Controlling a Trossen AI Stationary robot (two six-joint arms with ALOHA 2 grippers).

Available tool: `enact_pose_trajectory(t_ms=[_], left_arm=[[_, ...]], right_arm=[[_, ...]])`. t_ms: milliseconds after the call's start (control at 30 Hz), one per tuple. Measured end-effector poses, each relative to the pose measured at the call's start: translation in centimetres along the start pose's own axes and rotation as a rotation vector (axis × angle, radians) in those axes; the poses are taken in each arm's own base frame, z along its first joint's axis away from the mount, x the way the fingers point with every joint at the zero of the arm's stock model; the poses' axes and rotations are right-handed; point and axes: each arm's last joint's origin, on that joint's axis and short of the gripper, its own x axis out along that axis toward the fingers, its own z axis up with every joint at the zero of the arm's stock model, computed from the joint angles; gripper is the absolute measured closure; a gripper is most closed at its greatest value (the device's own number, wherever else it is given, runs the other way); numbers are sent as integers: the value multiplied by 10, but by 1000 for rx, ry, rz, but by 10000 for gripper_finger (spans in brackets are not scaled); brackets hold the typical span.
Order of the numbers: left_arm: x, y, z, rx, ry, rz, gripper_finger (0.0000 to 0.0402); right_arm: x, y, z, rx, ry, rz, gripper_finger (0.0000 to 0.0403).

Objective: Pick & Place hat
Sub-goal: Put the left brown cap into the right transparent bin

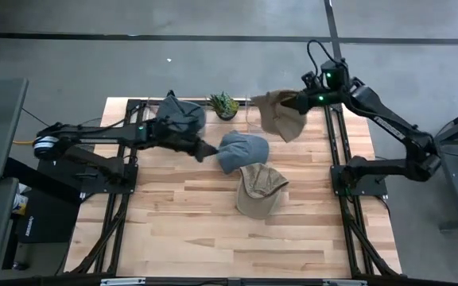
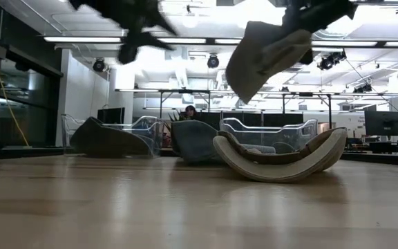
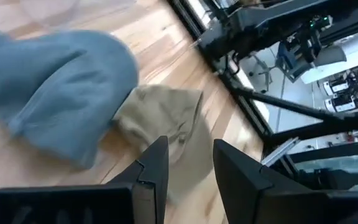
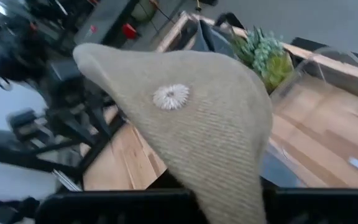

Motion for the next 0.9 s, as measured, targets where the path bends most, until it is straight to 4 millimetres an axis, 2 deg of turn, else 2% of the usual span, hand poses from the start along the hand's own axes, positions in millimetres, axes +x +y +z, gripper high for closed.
enact_pose_trajectory(t_ms=[200,400,700,900], left_arm=[[-35,8,-14,14,-92,-139,296],[-57,18,-28,26,-159,-248,296],[-76,39,-48,-10,-235,-367,296],[-79,47,-56,-13,-219,-380,296]], right_arm=[[17,-15,18,79,-53,61,403],[31,-32,26,170,-66,59,403],[44,-62,32,289,-60,17,403],[56,-76,31,353,-41,-8,403]])
